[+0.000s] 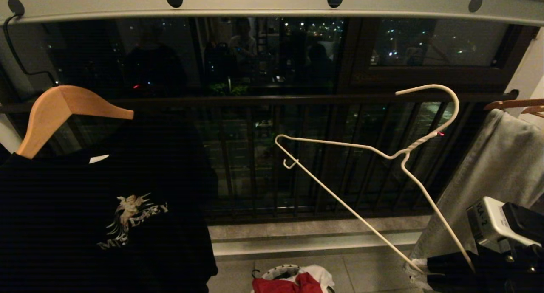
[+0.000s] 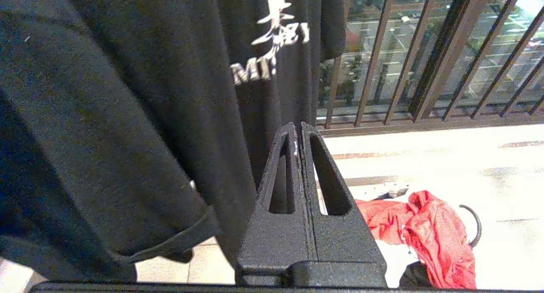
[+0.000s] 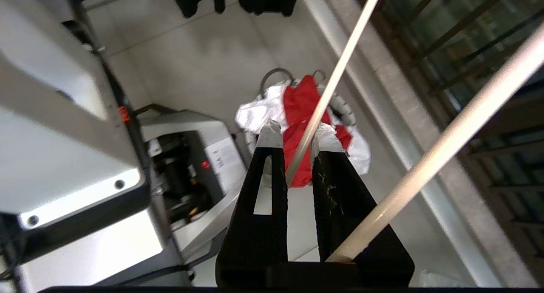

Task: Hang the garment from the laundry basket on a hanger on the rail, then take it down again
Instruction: Pick up clothes from the basket

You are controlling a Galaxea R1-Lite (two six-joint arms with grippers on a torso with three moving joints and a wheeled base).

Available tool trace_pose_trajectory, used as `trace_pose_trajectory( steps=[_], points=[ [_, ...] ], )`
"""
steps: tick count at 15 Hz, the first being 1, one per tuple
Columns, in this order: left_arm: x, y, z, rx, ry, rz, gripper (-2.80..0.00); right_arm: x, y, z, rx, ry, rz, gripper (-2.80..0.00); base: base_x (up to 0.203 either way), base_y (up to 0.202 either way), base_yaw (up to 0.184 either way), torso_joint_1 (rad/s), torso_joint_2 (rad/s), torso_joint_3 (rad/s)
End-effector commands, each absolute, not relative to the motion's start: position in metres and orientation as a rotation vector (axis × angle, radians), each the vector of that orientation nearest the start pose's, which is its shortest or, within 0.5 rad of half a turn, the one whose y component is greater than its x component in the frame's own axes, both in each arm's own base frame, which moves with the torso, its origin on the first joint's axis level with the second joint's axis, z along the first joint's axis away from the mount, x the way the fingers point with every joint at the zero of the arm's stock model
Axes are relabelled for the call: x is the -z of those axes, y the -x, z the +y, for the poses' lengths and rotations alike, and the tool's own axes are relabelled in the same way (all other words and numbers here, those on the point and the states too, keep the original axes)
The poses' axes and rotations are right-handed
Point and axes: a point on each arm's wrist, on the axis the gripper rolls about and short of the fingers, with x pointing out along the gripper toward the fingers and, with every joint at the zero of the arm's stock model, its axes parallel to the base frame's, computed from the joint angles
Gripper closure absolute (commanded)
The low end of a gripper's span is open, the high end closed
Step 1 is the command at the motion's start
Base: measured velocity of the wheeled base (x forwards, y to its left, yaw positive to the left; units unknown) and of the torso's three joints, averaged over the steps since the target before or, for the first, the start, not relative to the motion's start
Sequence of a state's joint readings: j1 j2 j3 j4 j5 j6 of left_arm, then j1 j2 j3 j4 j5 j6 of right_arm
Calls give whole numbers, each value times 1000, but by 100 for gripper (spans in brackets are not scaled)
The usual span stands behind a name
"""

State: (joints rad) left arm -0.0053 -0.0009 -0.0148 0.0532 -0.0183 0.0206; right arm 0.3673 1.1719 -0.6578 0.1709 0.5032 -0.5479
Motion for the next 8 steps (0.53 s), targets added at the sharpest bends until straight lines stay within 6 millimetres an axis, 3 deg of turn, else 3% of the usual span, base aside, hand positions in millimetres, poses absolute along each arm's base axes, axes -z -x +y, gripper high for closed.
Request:
trace_pose_trajectory(
  steps=[1, 8],
  points=[
    [-74, 24, 0, 24, -20, 38, 0, -192, -138, 63, -995, 445, 446, 0, 0, 0, 0, -88, 176, 100],
    [-74, 24, 0, 24, -21, 36, 0, -191, -138, 61, -989, 449, 447, 0, 0, 0, 0, -99, 217, 116]
  ],
)
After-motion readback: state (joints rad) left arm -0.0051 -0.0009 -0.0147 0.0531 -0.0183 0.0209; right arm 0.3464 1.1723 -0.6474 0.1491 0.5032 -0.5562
